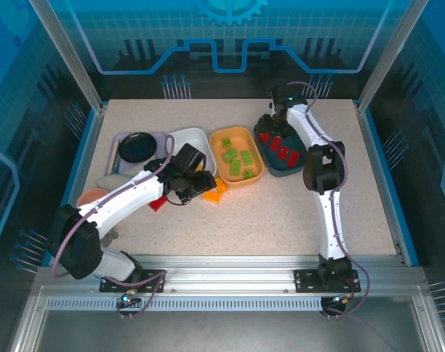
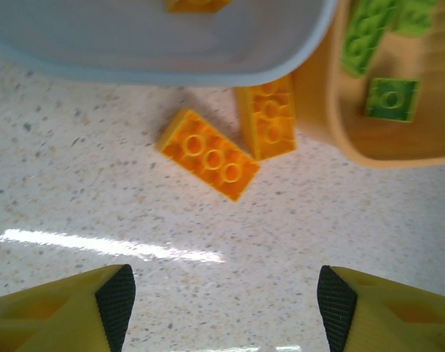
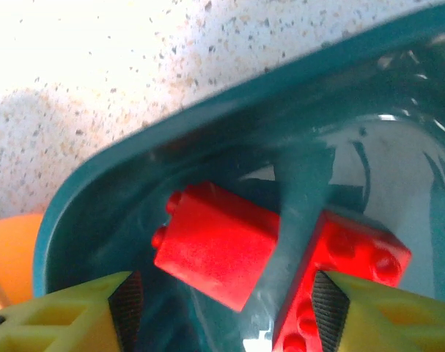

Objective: Sort the legos into containers by color

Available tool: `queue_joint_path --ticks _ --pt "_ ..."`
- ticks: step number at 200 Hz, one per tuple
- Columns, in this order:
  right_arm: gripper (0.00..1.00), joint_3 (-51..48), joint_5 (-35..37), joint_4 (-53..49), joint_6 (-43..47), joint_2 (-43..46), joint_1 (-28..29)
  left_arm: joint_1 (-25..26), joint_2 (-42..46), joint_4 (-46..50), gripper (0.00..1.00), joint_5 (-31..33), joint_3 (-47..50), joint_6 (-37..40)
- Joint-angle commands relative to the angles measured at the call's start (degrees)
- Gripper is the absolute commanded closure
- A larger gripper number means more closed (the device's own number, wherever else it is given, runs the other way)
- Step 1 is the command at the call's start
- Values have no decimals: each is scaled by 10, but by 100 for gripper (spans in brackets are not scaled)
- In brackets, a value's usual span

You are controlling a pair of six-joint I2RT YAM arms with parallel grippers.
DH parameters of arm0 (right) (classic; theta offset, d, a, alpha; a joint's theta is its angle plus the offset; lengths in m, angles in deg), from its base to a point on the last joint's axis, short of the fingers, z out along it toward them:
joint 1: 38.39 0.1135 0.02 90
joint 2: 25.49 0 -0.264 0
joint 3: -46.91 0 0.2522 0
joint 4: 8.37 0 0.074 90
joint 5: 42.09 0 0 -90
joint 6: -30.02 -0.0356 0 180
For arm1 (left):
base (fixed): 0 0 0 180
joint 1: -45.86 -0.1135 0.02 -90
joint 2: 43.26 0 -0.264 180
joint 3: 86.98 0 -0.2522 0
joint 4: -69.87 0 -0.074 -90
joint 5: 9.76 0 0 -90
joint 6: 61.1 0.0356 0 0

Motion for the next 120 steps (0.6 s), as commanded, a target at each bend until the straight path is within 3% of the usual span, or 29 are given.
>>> queue_joint_path --ticks 1,21,56,75,120 --pt "35 -62 -5 33 6 143 15 2 -28 24 29 6 16 -95" --pt "35 -174 -7 81 4 246 31 1 -56 38 30 5 15 -194" --pt "35 -367 -26 139 3 411 66 3 -88 -34 29 18 21 -337" --pt "35 -452 -43 152 -9 483 76 3 -109 -73 29 28 20 -383" --pt "35 -580 -65 159 -26 585 88 10 -183 -45 28 45 -34 -405"
